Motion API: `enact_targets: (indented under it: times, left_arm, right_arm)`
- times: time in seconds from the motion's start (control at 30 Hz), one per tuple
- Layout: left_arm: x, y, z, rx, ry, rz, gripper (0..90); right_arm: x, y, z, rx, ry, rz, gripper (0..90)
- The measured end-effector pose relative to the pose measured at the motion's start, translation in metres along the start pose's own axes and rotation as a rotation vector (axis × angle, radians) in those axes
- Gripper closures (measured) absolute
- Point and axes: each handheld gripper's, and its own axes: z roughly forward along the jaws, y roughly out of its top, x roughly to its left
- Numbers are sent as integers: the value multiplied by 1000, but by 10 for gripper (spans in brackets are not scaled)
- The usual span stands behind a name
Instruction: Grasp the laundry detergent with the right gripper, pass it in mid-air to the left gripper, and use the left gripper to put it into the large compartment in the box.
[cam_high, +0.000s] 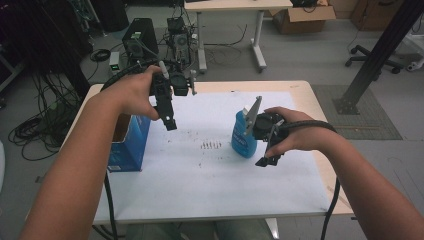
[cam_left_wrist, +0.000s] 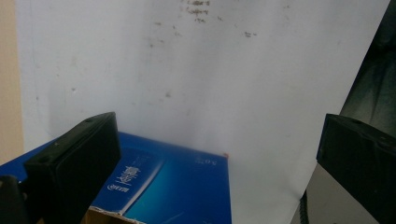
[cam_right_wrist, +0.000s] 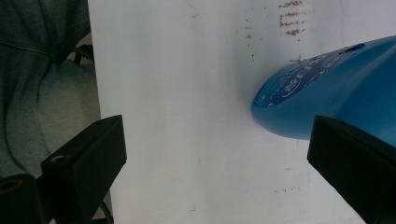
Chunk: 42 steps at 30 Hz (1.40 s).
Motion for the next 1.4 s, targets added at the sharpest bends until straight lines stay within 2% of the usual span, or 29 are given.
enact_targets:
  times: [0.17, 0.33, 0.7, 0.77, 1.07, 1.4]
  left_arm:
    - [0, -2, -1, 0, -2, -3, 2]
    - [-6, -4, -3, -4, -2, -2, 2]
    - [-33, -4, 3, 5, -6, 30, 4]
    - [-40, -5, 9, 9, -10, 39, 4]
    - [-54, -15, 20, 5, -21, 43, 4]
    - [-70, -25, 27, -4, -26, 54, 4]
  right_arm:
    - [0, 0, -2, -7, -6, 1, 48]
    - [2, -4, -4, -13, -10, 7, 48]
    - [10, -22, -6, -26, -32, 50, 49]
    - [12, -29, -7, -35, -36, 71, 48]
    - [12, -43, 1, -44, -41, 125, 49]
    - [6, -59, 9, -70, -49, 200, 49]
